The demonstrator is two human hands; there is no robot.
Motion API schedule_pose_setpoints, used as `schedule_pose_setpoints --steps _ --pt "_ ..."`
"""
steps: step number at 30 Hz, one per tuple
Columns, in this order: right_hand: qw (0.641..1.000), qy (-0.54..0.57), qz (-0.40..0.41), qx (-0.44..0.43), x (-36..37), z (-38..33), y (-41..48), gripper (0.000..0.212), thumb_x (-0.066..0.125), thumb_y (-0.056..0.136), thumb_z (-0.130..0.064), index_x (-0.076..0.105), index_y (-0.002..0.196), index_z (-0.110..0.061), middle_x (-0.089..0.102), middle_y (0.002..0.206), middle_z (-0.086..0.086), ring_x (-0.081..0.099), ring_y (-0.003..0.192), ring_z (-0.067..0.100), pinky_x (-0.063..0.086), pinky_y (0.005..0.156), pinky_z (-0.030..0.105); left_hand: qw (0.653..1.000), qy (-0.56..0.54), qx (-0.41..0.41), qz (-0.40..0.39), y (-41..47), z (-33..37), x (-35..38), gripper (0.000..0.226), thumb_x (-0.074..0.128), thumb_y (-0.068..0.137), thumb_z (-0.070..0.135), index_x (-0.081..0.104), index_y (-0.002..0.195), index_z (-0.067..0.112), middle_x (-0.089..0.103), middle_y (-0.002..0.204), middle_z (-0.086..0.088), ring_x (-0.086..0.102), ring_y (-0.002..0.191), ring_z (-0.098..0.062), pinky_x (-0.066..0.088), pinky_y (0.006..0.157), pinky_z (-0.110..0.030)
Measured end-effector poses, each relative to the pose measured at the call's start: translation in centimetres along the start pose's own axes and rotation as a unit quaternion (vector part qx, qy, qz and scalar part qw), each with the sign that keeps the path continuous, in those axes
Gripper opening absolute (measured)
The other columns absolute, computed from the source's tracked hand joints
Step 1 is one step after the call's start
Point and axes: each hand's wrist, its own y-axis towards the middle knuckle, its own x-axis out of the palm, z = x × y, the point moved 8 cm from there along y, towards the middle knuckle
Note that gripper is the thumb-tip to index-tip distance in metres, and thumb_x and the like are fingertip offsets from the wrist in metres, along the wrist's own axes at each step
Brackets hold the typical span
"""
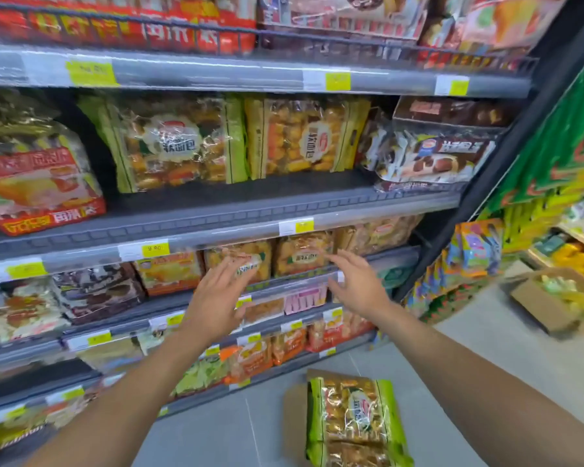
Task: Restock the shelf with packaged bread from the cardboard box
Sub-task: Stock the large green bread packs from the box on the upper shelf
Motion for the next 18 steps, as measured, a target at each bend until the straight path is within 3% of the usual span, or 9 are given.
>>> schedule_pose_setpoints --steps 5,10,14,18 --pt "0.995 0.011 -0.041 0.095 3.3 9.9 -5.2 0.052 0.061 0.089 -0.035 0.054 0.139 -0.02 0.05 0.143 0.007 0.05 0.129 0.031 0.045 0.103 0.045 0.995 -0.056 0.01 -0.083 -1.1 4.2 7.1 0.07 0.069 0.087 0.038 0.039 0.15 0.03 0.037 0.158 -0.007 0.028 0.149 -0.034 0.031 0.118 -0.052" --pt "0.975 0.026 -0.076 0.208 6.9 19.6 -11.6 0.053 0.065 0.09 -0.027 0.053 0.141 -0.018 0.047 0.145 0.008 0.043 0.135 0.028 0.038 0.11 0.039 0.983 -0.092 -0.003 -0.159 -1.6 8.3 15.0 0.067 0.061 0.086 0.043 0.041 0.149 0.031 0.04 0.155 -0.006 0.034 0.146 -0.031 0.037 0.114 -0.049" --pt "0.955 0.038 -0.121 0.269 10.5 27.5 -15.9 0.054 0.068 0.088 -0.028 0.054 0.139 -0.02 0.05 0.144 0.007 0.044 0.135 0.027 0.036 0.113 0.039 0.962 -0.103 -0.036 -0.25 -2.7 11.2 23.1 0.076 0.049 0.084 0.054 0.035 0.154 0.028 0.033 0.16 -0.006 0.028 0.149 -0.031 0.031 0.118 -0.048" --pt "0.931 0.057 -0.172 0.317 14.9 34.9 -19.4 0.054 0.07 0.087 -0.024 0.056 0.139 -0.016 0.054 0.142 0.009 0.047 0.134 0.027 0.031 0.111 0.031 0.94 -0.13 -0.08 -0.305 -4.2 13.7 30.7 0.074 0.056 0.086 0.049 0.04 0.151 0.02 0.041 0.155 -0.01 0.036 0.145 -0.031 0.032 0.118 -0.041"
